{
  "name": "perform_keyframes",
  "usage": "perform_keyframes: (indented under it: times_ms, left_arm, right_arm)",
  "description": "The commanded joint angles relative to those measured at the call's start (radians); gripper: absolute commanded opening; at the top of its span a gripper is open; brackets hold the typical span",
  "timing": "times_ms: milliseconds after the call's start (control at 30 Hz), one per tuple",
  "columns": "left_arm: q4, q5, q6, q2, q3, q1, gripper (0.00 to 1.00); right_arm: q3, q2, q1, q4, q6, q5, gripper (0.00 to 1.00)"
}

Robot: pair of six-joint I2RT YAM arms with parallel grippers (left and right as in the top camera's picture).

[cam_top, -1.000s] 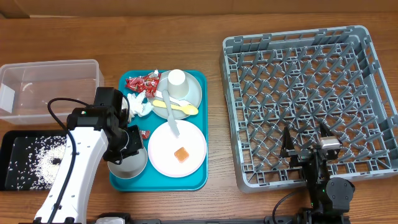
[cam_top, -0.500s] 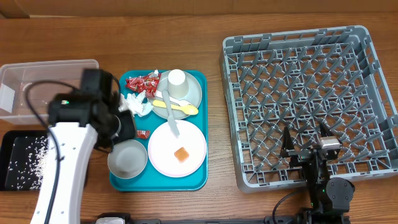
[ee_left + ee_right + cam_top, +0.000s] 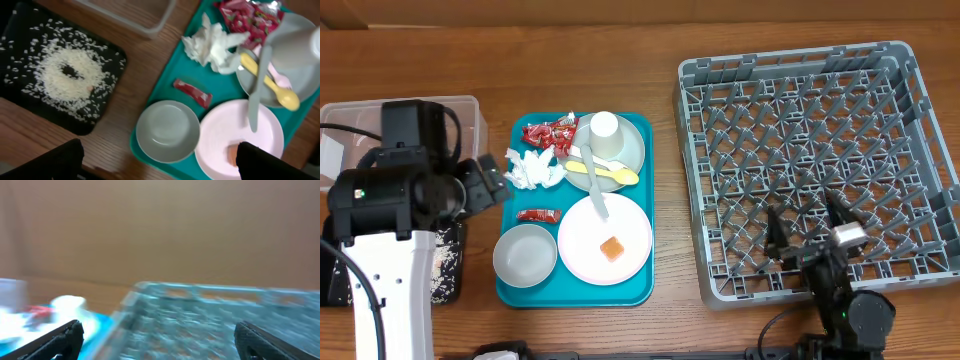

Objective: Sort waste into correct bins and load items into the dishwasher rack

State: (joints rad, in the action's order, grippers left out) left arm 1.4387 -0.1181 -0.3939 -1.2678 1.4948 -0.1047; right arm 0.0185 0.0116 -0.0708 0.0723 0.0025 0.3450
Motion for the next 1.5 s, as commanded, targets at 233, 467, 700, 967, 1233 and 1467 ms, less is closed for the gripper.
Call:
perform_keyframes:
  times_ms: [233, 467, 700, 967, 1233, 1467]
  left_arm:
    - [-0.014, 0.066, -0.145, 0.000, 0.013, -0.258, 1.00]
    - [-0.011, 0.056, -0.145, 0.000, 0.013, -0.282, 1.00]
    - [-0.011, 0.060, -0.145, 0.000, 0.013, -0.282, 1.00]
    - [-0.011, 0.060, -0.145, 0.000, 0.013, -0.282, 1.00]
    - [-0.011, 0.060, -0.145, 0.000, 0.013, -0.282, 1.00]
    - [-0.011, 0.060, -0.145, 0.000, 0.013, -0.282, 1.00]
  right_arm:
    - [-0.010, -0.009, -0.003, 0.277, 0.699, 0.695, 1.00]
    - [0.081, -0.004, -0.003, 0.400, 0.812, 0.696, 1.00]
    - [0.351, 0.116, -0.003, 0.198, 0.649, 0.661, 1.00]
    - [0.822, 0.507, -0.002, -0.268, 0.389, 0.468, 1.00]
    - [1.157, 0.884, 0.150, -0.519, 0.251, 0.389, 1.00]
    - [1.316, 1.165, 0.591, -0.667, 0.207, -0.113, 1.00]
